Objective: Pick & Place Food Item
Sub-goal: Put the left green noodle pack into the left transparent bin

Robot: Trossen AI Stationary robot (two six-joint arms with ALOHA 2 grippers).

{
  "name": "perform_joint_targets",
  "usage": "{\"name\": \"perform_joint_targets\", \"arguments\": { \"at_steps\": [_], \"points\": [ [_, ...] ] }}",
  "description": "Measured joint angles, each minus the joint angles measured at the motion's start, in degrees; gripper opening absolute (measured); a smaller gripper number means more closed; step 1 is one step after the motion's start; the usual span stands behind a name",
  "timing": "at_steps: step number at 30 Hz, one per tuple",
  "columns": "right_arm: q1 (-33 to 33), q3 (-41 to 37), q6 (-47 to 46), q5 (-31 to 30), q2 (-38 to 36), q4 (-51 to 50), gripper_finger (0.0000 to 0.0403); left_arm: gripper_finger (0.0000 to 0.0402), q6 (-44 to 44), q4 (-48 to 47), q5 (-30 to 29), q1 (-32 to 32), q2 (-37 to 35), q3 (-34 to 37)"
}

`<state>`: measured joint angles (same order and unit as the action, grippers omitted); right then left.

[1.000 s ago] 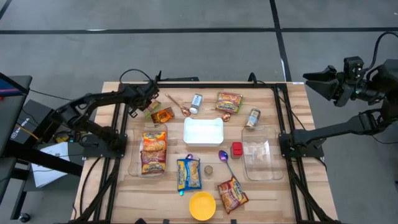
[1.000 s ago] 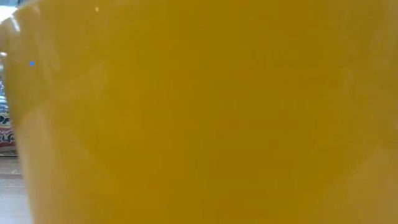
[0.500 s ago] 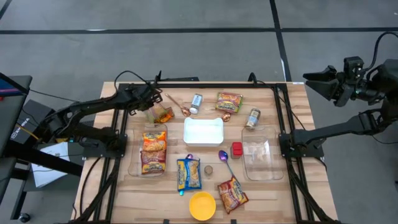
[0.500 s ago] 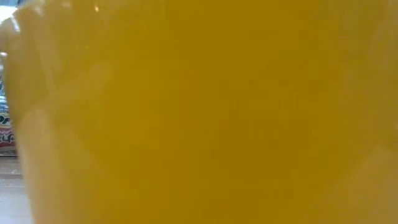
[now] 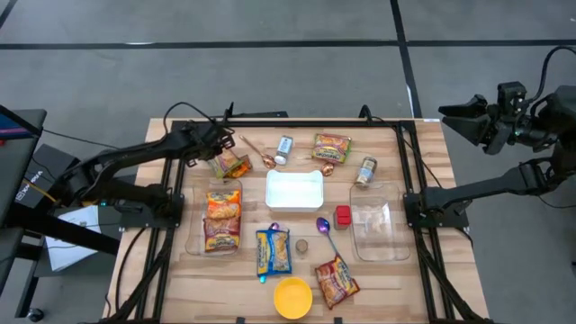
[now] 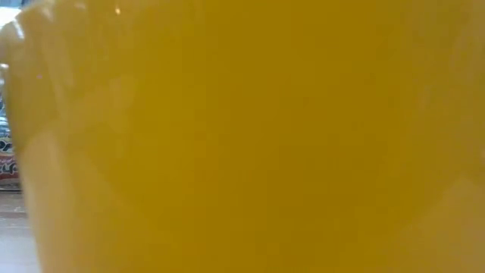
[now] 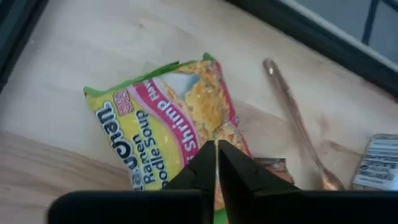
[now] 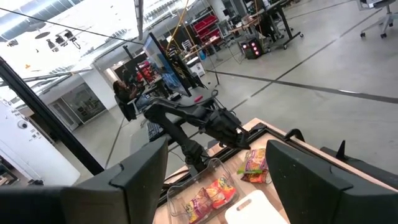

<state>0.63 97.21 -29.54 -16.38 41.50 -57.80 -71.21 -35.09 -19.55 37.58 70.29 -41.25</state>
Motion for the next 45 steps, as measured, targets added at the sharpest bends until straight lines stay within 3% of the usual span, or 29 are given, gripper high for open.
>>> {"name": "perform_joint_targets", "arguments": {
  "at_steps": [11,17,23,45],
  "points": [
    [0.0,0.0,0.0,0.4,0.0,0.0,0.0265,0.0186,-5.6,1.5,-0.2,0.0,4.0,0.0],
    [0.0,0.0,0.1,1.3,0.0,0.0,0.0265,0.0234,-7.6,2.5,-0.2,0.0,8.2,0.0],
    [0.0,0.0,-0.3,1.4,0.0,0.0,0.0265,0.0229,-10.1,4.0,-0.2,0.0,10.5,0.0],
    [0.0,0.0,0.0,1.5,0.0,0.0,0.0265,0.0120,-10.3,4.2,0.4,-0.2,10.2,2.4]
  ]
}}
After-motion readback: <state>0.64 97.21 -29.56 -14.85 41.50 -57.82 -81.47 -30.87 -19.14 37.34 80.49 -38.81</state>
